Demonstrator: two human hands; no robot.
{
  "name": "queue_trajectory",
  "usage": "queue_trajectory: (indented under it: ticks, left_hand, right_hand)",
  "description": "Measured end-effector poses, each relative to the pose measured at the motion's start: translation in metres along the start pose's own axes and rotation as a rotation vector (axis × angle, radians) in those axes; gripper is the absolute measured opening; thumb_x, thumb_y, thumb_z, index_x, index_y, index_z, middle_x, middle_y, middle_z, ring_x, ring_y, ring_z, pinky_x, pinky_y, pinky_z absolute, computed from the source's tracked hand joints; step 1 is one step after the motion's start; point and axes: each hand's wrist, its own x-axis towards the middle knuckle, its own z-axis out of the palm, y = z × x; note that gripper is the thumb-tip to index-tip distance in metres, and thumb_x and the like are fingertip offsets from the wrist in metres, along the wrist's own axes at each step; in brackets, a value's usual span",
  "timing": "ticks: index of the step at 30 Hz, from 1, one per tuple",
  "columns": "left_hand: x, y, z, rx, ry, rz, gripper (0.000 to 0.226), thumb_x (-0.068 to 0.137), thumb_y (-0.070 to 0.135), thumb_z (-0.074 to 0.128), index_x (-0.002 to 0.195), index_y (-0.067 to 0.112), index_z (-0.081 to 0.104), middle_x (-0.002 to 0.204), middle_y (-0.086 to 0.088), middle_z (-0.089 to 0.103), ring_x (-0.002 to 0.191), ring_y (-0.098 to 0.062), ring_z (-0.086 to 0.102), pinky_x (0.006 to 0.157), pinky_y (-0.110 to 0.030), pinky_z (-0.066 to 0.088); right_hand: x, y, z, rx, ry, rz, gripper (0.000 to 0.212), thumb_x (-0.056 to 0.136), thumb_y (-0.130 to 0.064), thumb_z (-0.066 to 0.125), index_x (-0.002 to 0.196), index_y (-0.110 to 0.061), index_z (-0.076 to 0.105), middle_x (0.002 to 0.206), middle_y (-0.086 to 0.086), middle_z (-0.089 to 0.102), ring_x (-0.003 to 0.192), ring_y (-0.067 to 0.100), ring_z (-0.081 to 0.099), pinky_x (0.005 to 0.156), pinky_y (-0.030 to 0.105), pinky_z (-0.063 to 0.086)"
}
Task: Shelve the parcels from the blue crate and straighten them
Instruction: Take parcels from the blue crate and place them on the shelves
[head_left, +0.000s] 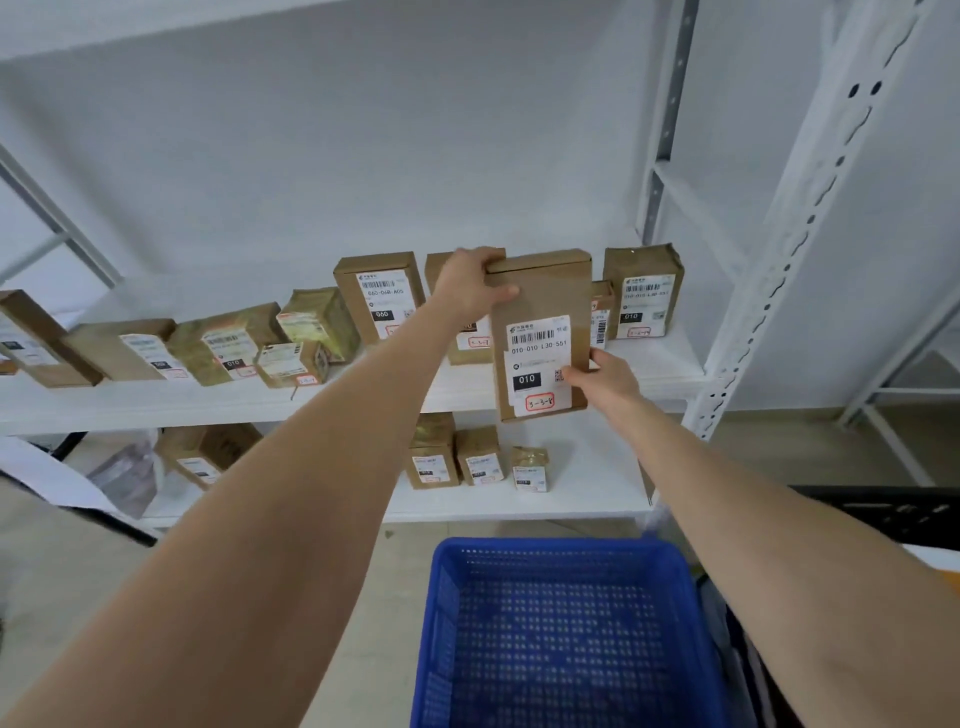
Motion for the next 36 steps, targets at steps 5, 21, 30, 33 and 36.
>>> queue_trajectory:
  ticks: [5, 21, 30, 33, 36]
  left_hand:
    - [0.027, 0.016, 0.022, 0.187, 0.04, 0.071, 0.055, 0.084, 0.019, 0.069, 0.135, 0.012, 0.051, 0.131, -0.012, 0.049, 0.115, -0.023, 0.054, 0.096, -0.023, 0.039]
    - [0.053, -0.003, 0.057, 0.199, 0.022, 0.073, 0.054, 0.087, 0.009, 0.065, 0.137, 0.016, 0.045, 0.136, -0.011, 0.039, 0.121, -0.024, 0.046, 0.1, -0.026, 0.036]
    - [0.044, -0.005, 0.064, 0.669, 0.047, 0.143, 0.059, 0.091, 0.008, 0.057, 0.144, 0.017, 0.034, 0.143, -0.007, 0.034, 0.122, -0.026, 0.044, 0.082, -0.036, 0.048]
    - [0.038, -0.001, 0.068, 0.825, 0.085, 0.259, 0.069, 0.083, -0.005, 0.057, 0.145, 0.012, 0.032, 0.144, -0.009, 0.034, 0.133, -0.025, 0.031, 0.088, -0.033, 0.045]
    - [0.033, 0.005, 0.072, 0.833, 0.082, 0.297, 0.069, 0.083, -0.007, 0.056, 0.145, 0.009, 0.03, 0.146, -0.009, 0.035, 0.137, -0.024, 0.03, 0.099, -0.033, 0.042]
  right_hand:
    - [0.035, -0.008, -0.018, -0.161, 0.128, -0.068, 0.033, 0.091, -0.017, 0.06, 0.124, -0.014, 0.063, 0.122, 0.012, 0.065, 0.111, 0.031, 0.061, 0.097, 0.041, 0.048]
    - [0.073, 0.0, -0.014, -0.236, 0.27, -0.046, 0.032, 0.094, -0.02, 0.055, 0.125, -0.017, 0.061, 0.116, 0.007, 0.066, 0.109, 0.028, 0.059, 0.09, 0.036, 0.049]
    - [0.073, -0.005, -0.014, -0.274, 0.237, -0.058, 0.038, 0.091, -0.024, 0.06, 0.127, -0.013, 0.054, 0.121, 0.011, 0.059, 0.111, 0.031, 0.057, 0.089, 0.039, 0.047]
    - [0.064, -0.02, -0.022, -0.358, 0.416, -0.169, 0.054, 0.086, -0.025, 0.069, 0.134, -0.014, 0.045, 0.136, 0.012, 0.041, 0.122, 0.031, 0.046, 0.095, 0.04, 0.043]
    - [0.059, -0.041, -0.025, -0.595, 0.477, -0.418, 0.066, 0.084, -0.023, 0.072, 0.141, -0.015, 0.039, 0.145, 0.01, 0.035, 0.132, 0.028, 0.036, 0.104, 0.039, 0.037]
